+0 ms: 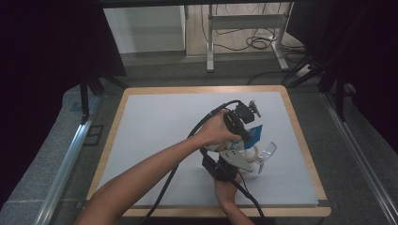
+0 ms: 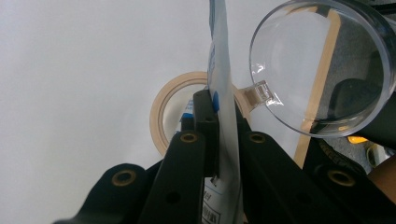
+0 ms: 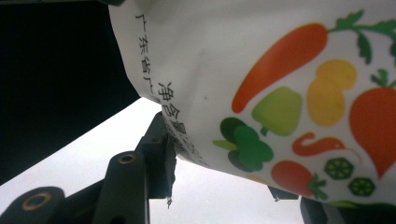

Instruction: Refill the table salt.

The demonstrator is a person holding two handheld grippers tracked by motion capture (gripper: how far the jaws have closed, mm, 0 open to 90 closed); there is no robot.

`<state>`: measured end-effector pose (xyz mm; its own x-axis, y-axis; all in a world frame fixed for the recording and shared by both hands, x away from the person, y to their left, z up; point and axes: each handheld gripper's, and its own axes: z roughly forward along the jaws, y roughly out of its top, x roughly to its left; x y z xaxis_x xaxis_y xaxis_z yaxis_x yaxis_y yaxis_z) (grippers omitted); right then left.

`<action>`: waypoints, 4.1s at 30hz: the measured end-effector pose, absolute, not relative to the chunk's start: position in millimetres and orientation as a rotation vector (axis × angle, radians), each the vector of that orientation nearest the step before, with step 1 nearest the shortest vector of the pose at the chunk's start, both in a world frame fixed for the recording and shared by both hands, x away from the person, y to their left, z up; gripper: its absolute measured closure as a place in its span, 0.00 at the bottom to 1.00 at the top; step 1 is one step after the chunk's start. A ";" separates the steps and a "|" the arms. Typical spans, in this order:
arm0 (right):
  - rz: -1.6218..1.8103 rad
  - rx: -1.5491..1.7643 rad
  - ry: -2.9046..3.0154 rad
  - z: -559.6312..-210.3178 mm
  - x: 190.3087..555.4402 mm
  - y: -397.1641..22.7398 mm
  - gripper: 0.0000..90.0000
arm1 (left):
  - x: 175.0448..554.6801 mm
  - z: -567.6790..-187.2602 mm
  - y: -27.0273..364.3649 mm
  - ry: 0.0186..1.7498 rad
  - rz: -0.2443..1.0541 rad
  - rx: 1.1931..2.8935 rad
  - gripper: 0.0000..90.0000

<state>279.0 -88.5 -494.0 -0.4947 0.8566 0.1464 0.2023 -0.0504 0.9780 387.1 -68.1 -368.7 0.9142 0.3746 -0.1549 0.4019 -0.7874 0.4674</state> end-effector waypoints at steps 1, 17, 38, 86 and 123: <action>1.589 1.129 1.695 -494.0 278.8 -88.4 0.58 | 387.0 -368.8 -68.2 0.558 -0.073 2.569 1.00; 1.582 1.120 1.695 -493.8 280.4 -89.0 0.58 | 388.5 -367.8 -69.8 0.555 -0.072 2.576 1.00; 1.584 1.126 1.674 -489.6 283.8 -85.8 0.58 | 390.1 -363.8 -68.6 0.555 -0.053 2.578 1.00; 1.580 1.168 1.675 -497.4 285.1 -90.9 0.58 | 394.1 -375.5 -78.6 0.537 -0.076 2.609 1.00; 1.521 1.098 1.655 -495.4 284.5 -87.9 0.58 | 395.0 -372.7 -81.8 0.541 -0.061 2.629 1.00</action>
